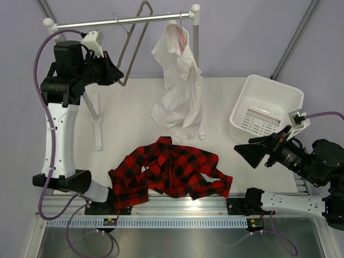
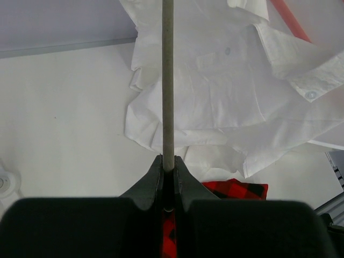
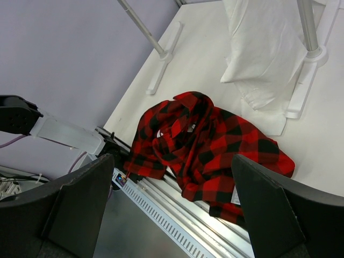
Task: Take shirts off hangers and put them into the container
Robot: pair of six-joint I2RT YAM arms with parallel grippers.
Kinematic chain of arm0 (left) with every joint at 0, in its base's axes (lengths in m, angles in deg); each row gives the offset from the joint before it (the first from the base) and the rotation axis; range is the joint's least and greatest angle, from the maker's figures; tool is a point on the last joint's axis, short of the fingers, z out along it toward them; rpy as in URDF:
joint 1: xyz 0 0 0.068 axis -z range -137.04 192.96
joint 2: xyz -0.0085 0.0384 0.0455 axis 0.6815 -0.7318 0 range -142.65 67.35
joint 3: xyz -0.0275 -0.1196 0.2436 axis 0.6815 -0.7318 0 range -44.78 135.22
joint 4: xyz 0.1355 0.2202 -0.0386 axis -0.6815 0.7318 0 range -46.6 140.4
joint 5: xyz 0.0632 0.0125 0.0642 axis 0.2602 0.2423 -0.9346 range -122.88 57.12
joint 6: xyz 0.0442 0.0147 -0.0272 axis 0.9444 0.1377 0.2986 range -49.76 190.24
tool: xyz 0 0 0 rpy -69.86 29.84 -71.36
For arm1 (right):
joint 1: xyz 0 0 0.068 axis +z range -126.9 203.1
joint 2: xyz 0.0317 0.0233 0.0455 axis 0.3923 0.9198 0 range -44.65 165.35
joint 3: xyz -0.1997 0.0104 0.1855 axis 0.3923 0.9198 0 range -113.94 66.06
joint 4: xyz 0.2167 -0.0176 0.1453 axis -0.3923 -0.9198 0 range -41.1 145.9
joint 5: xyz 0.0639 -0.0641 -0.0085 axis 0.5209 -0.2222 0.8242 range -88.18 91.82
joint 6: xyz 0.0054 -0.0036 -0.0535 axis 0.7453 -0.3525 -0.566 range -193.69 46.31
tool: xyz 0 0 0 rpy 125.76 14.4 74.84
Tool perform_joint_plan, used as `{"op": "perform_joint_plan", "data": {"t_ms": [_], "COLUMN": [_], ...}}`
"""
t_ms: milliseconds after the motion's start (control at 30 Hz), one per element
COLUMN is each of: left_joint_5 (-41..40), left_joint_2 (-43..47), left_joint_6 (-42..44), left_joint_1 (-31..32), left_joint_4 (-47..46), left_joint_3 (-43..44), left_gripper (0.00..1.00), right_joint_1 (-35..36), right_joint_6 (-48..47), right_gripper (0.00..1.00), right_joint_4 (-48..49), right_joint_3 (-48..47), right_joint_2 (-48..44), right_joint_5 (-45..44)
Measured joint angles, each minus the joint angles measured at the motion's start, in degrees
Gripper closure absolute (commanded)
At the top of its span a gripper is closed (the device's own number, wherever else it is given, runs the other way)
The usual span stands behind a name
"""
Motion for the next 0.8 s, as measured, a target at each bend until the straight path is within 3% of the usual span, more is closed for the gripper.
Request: {"op": "perform_joint_plan", "data": {"t_ms": [167,333,400,533,600,700,800], "left_joint_5": [0.2,-1.6,-2.6,-4.6,-5.2,-5.7,-6.3], "left_joint_2": [-0.5,-0.1,0.3,2.0,3.1,5.4,9.1], "left_joint_6": [0.0,-0.4,-0.8,-2.0,-2.4,-3.4,-4.1], "left_joint_1": [-1.6,-2.0,-2.0,-2.0,-2.0,-2.0,-2.0], "left_joint_4": [-0.1,0.4,0.0,0.7,0.5,-0.2,-1.7], "left_joint_3": [-0.2,-2.5,-4.1,-7.8,-9.8,-13.3,-17.1], "left_gripper": [1.0,0.9,0.73,0.62,0.45,0.43,0.34], "right_joint_1": [0.0,0.0,0.0,0.0,0.0,0.0,0.0], "right_joint_6": [0.0,-0.2,-0.2,-0.5,-0.6,-0.3,0.3], "right_gripper": [0.01,0.01,0.01,0.01,0.01,0.01,0.01], "right_joint_4": [0.2,0.3,0.3,2.6,5.3,11.3,17.8], "right_joint_3": [0.0,0.0,0.0,3.0,7.1,15.0,22.7], "right_joint_2": [0.1,1.2,2.1,4.5,7.0,12.5,19.4], "right_joint_5": [-0.1,-0.5,-0.4,0.3,1.4,4.1,7.8]}}
